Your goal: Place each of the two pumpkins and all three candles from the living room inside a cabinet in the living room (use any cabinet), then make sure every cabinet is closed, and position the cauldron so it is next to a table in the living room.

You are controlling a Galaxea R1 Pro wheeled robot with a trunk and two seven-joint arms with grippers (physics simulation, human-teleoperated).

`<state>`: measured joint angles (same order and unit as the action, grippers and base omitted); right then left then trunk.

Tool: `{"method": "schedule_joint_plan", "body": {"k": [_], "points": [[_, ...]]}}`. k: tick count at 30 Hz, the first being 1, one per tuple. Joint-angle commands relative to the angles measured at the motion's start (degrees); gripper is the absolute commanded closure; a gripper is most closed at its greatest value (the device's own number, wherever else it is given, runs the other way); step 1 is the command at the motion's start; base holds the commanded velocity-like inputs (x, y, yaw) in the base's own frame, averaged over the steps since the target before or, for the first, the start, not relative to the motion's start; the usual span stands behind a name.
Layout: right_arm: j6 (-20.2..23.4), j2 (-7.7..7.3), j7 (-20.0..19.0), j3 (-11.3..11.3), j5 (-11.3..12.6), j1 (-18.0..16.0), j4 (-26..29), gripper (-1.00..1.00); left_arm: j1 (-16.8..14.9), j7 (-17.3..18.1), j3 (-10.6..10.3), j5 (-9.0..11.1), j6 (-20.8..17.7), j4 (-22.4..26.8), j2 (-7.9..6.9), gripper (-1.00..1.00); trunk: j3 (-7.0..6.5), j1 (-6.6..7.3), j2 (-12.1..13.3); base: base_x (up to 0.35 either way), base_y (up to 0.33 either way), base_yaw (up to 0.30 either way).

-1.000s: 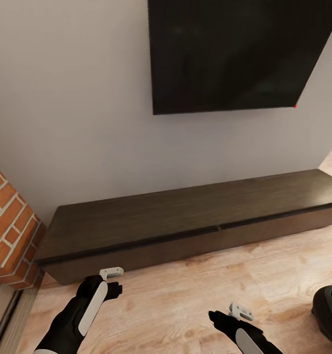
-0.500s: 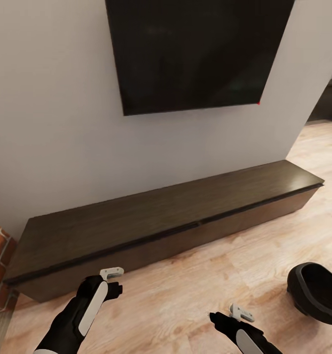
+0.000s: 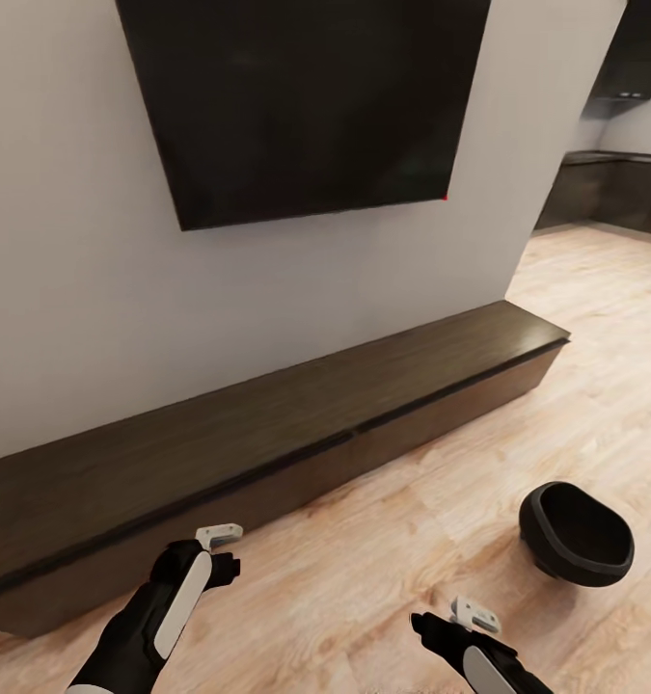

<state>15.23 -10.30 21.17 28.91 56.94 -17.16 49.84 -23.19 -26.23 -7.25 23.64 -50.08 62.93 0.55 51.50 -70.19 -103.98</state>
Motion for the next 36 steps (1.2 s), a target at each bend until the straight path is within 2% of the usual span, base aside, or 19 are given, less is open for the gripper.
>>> {"method": "schedule_joint_plan", "body": {"k": [1, 20, 36], "points": [[0.1, -0.07, 0.5, 0.3, 0.4, -0.1, -0.1, -1.00, 0.0, -0.6, -0.1, 0.6, -0.1, 0.1, -0.02, -1.00, 0.05, 0.00, 0.0, 0.000, 0.000, -0.279], [0.0, 0.18, 0.3, 0.2, 0.4, -0.1, -3.5, -1.00, 0.0, -0.6, -0.1, 0.6, -0.1, 0.1, -0.02, -1.00, 0.05, 0.00, 0.0, 0.000, 0.000, -0.280], [0.0, 0.19, 0.3, 0.2, 0.4, -0.1, -3.7, -1.00, 0.0, -0.6, -0.1, 0.6, 0.0, 0.0, -0.02, -1.00, 0.05, 0.00, 0.0, 0.000, 0.000, -0.280]]}}
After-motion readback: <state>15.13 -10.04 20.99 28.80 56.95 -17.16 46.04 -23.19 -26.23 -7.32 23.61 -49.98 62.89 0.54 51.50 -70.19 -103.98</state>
